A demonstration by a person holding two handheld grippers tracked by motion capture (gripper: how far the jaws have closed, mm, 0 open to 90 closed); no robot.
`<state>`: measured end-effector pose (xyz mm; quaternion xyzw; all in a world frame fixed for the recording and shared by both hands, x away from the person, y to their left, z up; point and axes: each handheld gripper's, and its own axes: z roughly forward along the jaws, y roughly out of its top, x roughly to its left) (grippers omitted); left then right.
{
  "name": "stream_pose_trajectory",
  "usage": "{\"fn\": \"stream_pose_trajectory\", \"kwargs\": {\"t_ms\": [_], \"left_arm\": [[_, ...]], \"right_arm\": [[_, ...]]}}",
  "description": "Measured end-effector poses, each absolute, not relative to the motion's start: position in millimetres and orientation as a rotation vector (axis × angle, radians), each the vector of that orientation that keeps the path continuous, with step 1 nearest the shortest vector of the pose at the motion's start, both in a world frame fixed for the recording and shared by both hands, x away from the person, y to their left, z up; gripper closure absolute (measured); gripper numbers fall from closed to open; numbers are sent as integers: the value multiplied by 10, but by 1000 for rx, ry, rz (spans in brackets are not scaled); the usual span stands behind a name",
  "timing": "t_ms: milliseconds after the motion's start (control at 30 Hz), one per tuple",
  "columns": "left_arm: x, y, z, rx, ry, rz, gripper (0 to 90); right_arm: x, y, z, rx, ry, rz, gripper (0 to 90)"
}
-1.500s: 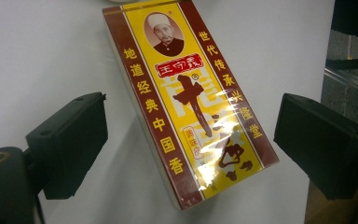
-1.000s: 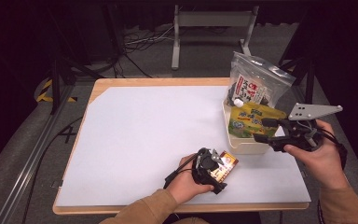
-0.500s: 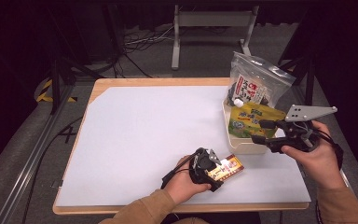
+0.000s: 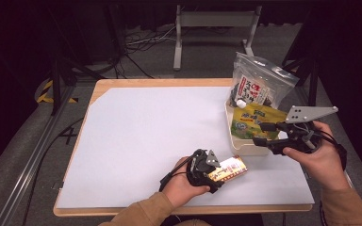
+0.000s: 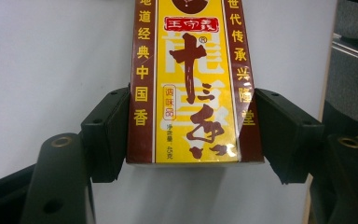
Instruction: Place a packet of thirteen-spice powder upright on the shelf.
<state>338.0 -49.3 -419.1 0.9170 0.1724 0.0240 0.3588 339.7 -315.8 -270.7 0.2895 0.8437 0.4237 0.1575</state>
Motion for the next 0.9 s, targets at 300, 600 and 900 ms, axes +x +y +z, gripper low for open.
{"fn": "stream_pose_trajectory", "kwargs": {"t_ms": [300, 600, 900], "left_arm": [[3282, -308, -3973, 2222, 440, 147, 325], [3237, -213, -3885, 2138, 468, 272, 325], [3205, -143, -3826, 2055, 476, 346, 324]], "right_arm": [[3368, -3096, -2521, 881, 2409, 1146, 436], [3357, -2999, -2399, 976, 2494, 1169, 446], [3429, -2834, -2400, 1065, 2579, 1105, 430]]}}
